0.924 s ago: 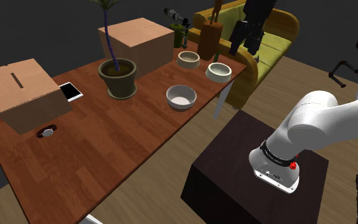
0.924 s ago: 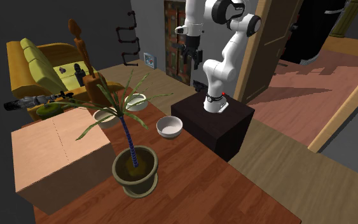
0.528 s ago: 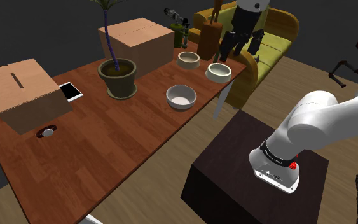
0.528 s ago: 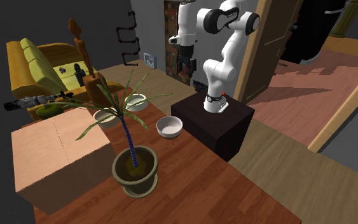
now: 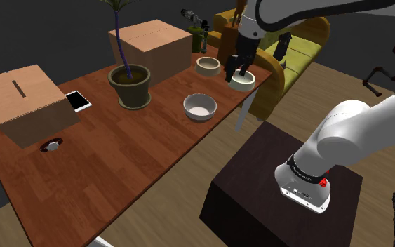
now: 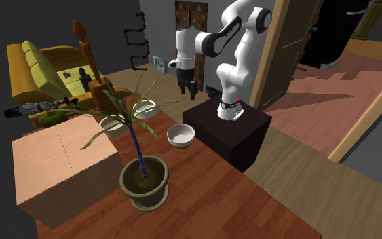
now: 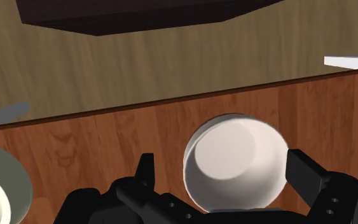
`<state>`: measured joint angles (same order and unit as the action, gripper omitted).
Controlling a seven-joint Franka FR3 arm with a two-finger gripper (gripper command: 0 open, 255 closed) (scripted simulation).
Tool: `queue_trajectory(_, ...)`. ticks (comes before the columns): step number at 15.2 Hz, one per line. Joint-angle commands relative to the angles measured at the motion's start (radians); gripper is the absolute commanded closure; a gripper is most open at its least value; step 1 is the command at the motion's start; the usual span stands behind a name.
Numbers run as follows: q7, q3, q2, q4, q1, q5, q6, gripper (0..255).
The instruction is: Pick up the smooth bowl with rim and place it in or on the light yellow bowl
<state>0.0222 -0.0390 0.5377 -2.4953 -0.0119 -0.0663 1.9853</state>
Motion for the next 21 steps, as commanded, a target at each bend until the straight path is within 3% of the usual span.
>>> queue_trajectory(1,-0.020,-0.014,-0.063,-0.004,0.002,-0.013,0.065,0)
queue_trajectory(7,-0.095,-0.054,-0.284,0.016,0.015,-0.077,0.248,0)
queue_trajectory(13,-0.198,-0.078,-0.520,0.088,0.029,-0.184,0.387,0)
queue_trajectory(21,-0.228,-0.064,-0.601,0.066,0.038,-0.229,0.487,0)
